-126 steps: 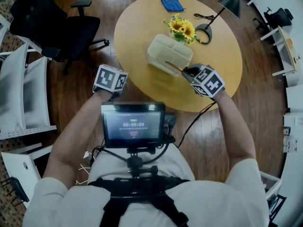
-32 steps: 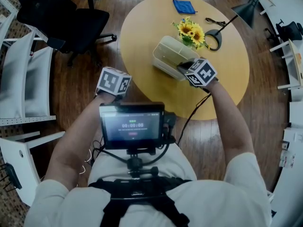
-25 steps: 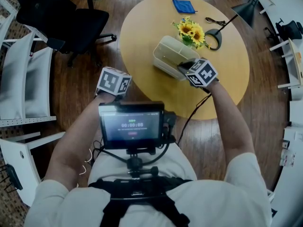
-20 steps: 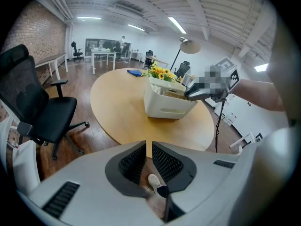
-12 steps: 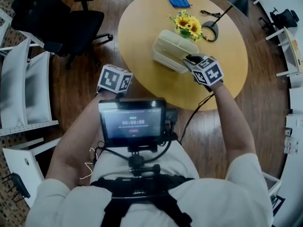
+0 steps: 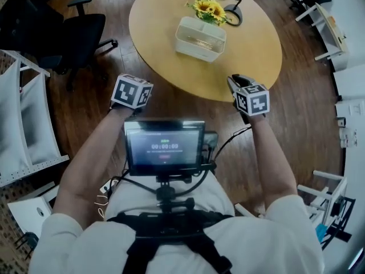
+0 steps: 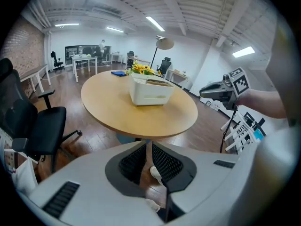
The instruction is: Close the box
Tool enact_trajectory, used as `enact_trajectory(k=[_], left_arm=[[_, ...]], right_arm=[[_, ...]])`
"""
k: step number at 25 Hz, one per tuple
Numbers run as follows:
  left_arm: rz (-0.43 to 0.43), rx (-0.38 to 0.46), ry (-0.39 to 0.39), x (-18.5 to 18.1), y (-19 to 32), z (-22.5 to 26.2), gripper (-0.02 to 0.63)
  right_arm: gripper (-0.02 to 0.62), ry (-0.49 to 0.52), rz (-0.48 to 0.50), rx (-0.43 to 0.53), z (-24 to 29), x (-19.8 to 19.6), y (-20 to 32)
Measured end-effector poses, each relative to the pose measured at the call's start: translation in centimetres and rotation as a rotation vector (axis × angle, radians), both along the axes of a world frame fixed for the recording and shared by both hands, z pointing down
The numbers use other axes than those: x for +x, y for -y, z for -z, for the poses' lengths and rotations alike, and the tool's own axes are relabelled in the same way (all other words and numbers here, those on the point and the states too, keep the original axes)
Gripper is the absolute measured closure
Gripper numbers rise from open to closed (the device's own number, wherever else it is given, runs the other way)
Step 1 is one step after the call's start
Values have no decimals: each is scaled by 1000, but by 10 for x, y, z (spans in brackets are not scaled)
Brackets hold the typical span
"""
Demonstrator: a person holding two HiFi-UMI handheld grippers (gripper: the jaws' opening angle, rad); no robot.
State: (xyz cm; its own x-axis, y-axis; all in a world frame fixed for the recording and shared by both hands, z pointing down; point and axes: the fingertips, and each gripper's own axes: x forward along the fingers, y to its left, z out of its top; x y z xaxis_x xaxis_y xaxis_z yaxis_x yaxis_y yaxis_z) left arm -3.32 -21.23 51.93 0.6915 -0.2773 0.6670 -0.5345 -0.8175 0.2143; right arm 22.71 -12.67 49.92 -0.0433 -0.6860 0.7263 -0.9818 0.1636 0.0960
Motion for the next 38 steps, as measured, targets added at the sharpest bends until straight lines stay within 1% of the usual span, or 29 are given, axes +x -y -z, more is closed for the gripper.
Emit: enact_trajectory(k=[4,6,7,9,11,13,14,17,22,26,29,33,38], left_arm=[[-61,8,-9,-19,-29,0,569],[-72,19,-2,-33,-40,-3,569],[-74,29,4,-39,-44,-4,569],[-77,42,17,-49,-53,-7,569],[-82,52,18,-53,-64,-6,569],[-78,59,10,-56,-74,-3,569],[-72,60,7,-58,-78,-3,569],[-46,69,-1,-62,-85,0,569],[-1,92,6,-68,-100,3,569],[40,92,20,-71,-138,8,569],[57,101,31,-69,-163,12,569],[79,91,42,-78,-171,7,569],[105,106,51,-84,-179,4,569]], right_arm=[[515,48,-170,46,6,-32,-79],[467,74,-238,79,8,-53,-107],[449,87,-263,96,9,-64,-118],[378,119,-302,118,9,-83,-137],[365,155,-333,123,7,-98,-154],[327,190,-356,123,5,-110,-169],[325,205,-363,125,5,-115,-175],[325,222,-366,136,7,-123,-187],[313,252,-336,141,6,-124,-205],[314,270,-304,144,11,-119,-240],[316,260,-287,162,16,-110,-263],[316,264,-284,174,12,-109,-269],[322,272,-271,178,4,-111,-275]])
